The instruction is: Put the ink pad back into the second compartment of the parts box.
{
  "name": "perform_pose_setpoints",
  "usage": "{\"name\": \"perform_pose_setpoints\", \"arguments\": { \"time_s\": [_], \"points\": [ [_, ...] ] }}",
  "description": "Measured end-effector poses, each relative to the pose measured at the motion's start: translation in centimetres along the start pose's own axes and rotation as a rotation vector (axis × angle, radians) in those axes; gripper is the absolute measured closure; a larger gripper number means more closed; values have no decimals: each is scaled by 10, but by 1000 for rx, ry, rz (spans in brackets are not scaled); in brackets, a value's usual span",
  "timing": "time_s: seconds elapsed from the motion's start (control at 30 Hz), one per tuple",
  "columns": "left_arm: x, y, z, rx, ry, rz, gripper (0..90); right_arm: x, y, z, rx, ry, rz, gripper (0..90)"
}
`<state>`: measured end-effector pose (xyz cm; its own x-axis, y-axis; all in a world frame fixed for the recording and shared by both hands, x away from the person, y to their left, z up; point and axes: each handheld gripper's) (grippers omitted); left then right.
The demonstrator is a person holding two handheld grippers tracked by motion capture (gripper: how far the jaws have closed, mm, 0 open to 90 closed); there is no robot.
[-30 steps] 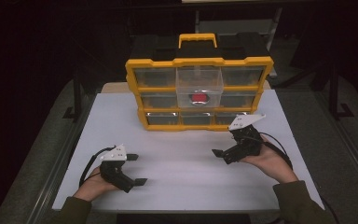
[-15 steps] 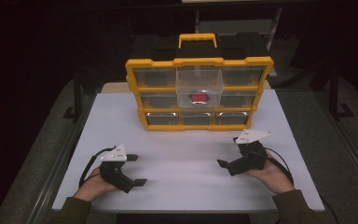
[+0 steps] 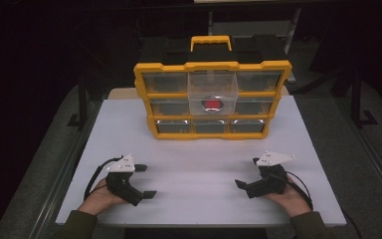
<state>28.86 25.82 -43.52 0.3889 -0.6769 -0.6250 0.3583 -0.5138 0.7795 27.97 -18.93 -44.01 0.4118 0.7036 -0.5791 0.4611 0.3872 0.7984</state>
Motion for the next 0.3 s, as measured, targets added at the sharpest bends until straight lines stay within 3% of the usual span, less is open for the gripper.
{"name": "perform_pose_setpoints", "arguments": {
  "time_s": [0.3],
  "points": [
    [1, 0, 0, 7, 5, -1, 0, 1, -1, -2, -16, 2, -5, 0]
  ]
}}
Point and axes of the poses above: each handheld gripper's, and its own axes: x roughly forward along the jaws, y roughly out of its top, z roughly to its right, and after that the axes turned 8 degrees about y, right-handed
